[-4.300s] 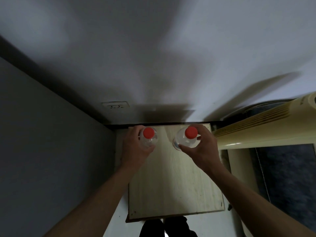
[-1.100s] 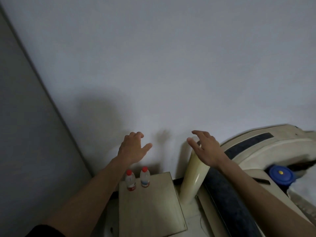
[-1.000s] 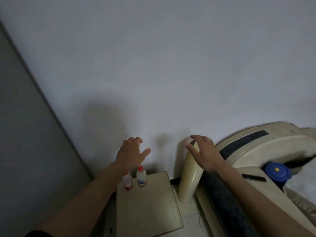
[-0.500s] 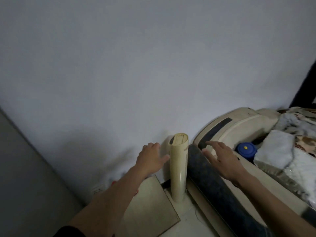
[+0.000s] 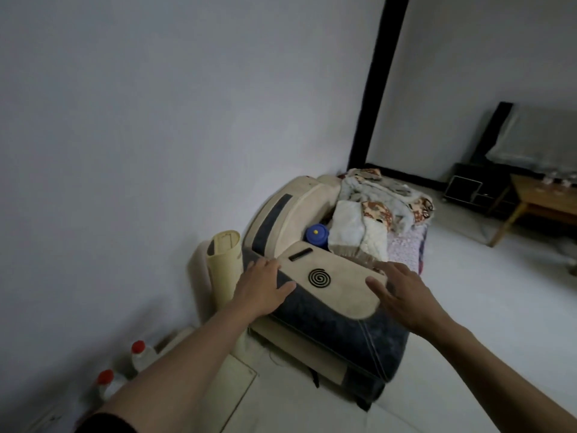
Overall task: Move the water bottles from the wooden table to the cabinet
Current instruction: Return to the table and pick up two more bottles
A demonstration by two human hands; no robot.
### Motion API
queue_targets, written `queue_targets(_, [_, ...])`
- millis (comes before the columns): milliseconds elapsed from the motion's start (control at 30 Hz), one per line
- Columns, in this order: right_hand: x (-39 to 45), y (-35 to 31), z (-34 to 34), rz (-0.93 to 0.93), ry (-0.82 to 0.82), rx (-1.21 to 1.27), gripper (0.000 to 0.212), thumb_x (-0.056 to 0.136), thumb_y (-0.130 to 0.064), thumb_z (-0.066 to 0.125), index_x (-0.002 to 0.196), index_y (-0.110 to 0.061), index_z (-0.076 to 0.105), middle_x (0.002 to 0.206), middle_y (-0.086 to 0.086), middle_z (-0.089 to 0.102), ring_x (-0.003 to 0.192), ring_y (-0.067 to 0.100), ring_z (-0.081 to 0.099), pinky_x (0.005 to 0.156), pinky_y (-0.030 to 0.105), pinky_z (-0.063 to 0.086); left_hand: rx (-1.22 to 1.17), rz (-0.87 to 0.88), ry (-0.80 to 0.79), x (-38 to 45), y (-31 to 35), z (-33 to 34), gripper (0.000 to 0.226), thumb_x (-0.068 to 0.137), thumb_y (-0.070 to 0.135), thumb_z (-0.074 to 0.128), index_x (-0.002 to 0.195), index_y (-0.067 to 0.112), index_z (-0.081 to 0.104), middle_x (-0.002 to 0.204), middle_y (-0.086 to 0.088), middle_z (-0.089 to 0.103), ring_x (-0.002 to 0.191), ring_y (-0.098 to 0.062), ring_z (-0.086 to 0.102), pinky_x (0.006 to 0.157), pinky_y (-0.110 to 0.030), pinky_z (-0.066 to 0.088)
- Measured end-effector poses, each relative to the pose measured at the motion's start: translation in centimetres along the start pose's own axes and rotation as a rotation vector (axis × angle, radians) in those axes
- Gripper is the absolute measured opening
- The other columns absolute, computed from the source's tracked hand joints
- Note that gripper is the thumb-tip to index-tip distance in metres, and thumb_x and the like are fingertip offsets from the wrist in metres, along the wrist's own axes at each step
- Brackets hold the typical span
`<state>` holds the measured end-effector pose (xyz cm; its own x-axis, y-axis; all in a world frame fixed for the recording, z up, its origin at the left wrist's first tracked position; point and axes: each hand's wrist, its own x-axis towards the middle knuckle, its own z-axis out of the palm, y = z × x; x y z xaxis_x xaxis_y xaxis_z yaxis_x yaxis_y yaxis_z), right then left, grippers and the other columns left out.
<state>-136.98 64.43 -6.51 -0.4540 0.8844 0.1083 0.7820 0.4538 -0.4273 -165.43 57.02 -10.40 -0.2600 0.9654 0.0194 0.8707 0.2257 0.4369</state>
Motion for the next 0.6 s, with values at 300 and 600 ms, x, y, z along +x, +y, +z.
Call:
queue_targets(300, [-10.4, 6.6, -6.9, 0.251, 0.153, -0.084, 0.070, 0.085, -0.072, 0.027, 0.140, -0.033, 0.045, 0.151, -0.001, 0.044, 0.135, 0.024, 0.041, 0.105, 0.052, 0.043, 0.103, 0.288, -0.076, 0.1, 12.7, 3.4, 0.065, 0.092, 0.062, 0.051, 0.141, 0.019, 0.045, 0.144, -0.003, 0.045, 0.134, -0.027, 0.039, 0.107, -0.044, 0.040])
queue_targets(600, [-23.8, 17.3, -13.5, 0.466, 0.309, -0.056, 0.052, 0.098, -0.054, 0.039, 0.142, -0.027, 0.045, 0.150, -0.005, 0.042, 0.137, 0.021, 0.036, 0.104, 0.044, 0.036, 0.145, 0.471, -0.140, -4.7, 29.2, 9.5, 0.059, 0.092, 0.060, 0.051, 0.134, 0.020, 0.047, 0.140, -0.004, 0.046, 0.132, -0.025, 0.039, 0.103, -0.042, 0.042])
